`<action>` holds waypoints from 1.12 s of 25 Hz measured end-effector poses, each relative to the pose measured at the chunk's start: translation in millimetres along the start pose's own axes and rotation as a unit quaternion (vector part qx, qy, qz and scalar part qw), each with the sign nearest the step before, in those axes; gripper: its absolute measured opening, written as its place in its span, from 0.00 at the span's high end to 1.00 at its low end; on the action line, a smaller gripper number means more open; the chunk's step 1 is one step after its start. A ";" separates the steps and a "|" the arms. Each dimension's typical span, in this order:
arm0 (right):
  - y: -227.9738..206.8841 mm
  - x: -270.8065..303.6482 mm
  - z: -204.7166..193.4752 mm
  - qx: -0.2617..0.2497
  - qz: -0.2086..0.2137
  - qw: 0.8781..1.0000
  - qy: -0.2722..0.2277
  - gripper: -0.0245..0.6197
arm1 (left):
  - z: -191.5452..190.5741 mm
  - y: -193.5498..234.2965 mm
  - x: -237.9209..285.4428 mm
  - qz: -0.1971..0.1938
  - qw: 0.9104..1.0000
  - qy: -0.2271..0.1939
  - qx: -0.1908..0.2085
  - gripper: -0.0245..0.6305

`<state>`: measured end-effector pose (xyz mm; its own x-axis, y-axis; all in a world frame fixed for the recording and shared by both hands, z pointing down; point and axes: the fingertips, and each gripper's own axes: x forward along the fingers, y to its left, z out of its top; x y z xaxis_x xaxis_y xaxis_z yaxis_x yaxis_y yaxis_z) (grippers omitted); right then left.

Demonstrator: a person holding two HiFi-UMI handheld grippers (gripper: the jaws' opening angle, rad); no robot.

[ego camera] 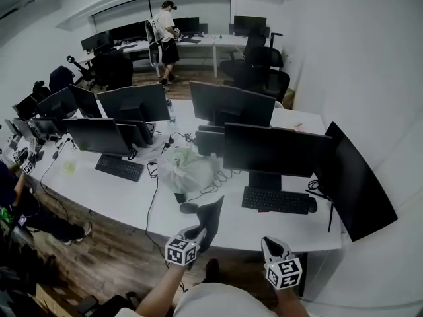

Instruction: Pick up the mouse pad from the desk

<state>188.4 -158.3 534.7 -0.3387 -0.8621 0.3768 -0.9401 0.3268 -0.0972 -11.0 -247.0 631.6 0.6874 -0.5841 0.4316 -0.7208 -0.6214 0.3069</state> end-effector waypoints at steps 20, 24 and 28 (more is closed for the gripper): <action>-5.0 -116.3 36.4 0.037 0.049 0.994 -0.091 0.94 | 42.2 -87.5 -145.1 0.033 0.992 -0.124 -0.012 0.89; 10.7 -120.4 37.3 0.030 0.053 0.994 -0.088 0.94 | 45.9 -93.7 -167.2 0.021 0.990 -0.139 -0.013 0.89; 26.8 -124.9 37.9 0.036 0.049 0.994 -0.095 0.94 | 55.4 -95.0 -188.4 0.003 0.987 -0.160 -0.009 0.89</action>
<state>204.0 -56.6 450.1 -0.4240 -0.8873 0.1816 -0.9000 0.3905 -0.1937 -67.1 -106.8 474.2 0.6741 -0.7244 0.1444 -0.7244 -0.6102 0.3207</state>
